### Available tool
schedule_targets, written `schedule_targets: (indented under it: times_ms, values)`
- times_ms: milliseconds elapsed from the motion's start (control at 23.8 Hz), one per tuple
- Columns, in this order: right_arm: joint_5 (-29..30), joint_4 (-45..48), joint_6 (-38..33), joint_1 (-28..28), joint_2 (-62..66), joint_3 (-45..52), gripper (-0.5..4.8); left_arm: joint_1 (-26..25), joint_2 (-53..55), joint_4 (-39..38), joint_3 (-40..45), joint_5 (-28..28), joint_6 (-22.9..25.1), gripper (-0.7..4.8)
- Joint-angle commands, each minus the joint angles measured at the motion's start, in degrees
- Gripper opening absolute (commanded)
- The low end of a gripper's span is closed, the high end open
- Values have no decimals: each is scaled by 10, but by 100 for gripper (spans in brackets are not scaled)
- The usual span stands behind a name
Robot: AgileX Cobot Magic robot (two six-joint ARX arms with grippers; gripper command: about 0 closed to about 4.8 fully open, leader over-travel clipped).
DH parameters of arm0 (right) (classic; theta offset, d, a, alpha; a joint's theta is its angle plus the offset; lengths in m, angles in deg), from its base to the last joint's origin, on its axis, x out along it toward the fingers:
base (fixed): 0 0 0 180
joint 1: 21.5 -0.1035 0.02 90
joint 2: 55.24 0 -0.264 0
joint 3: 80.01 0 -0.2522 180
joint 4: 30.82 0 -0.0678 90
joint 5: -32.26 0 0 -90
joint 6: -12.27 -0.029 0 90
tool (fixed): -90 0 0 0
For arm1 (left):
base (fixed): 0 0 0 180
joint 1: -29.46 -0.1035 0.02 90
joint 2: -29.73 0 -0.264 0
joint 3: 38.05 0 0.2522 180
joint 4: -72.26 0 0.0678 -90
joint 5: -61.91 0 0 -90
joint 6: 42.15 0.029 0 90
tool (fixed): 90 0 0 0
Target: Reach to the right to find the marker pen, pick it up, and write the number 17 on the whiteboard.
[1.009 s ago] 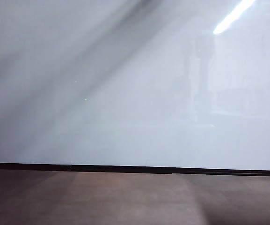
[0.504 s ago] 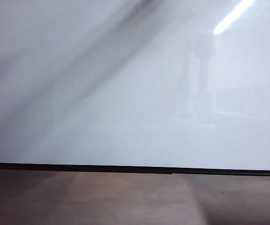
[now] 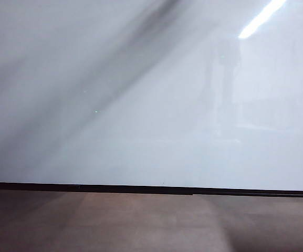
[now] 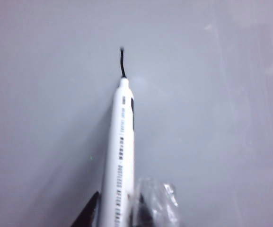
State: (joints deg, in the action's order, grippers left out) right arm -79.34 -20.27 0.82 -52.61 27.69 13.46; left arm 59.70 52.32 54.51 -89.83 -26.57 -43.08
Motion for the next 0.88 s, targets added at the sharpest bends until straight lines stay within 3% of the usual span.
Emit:
schedule_targets:
  times_ms: [42,630,883]
  values:
    - [-6,-11,-9,0,4,16,-8,0,1,6,-5,-2,2,-5]
    - [-6,3,-33,-2,-1,57,-8,0,1,7,-5,-2,2,-5]
    - [-9,-2,-13,-34,-33,58,-8,0,1,7,-5,-2,2,-5]
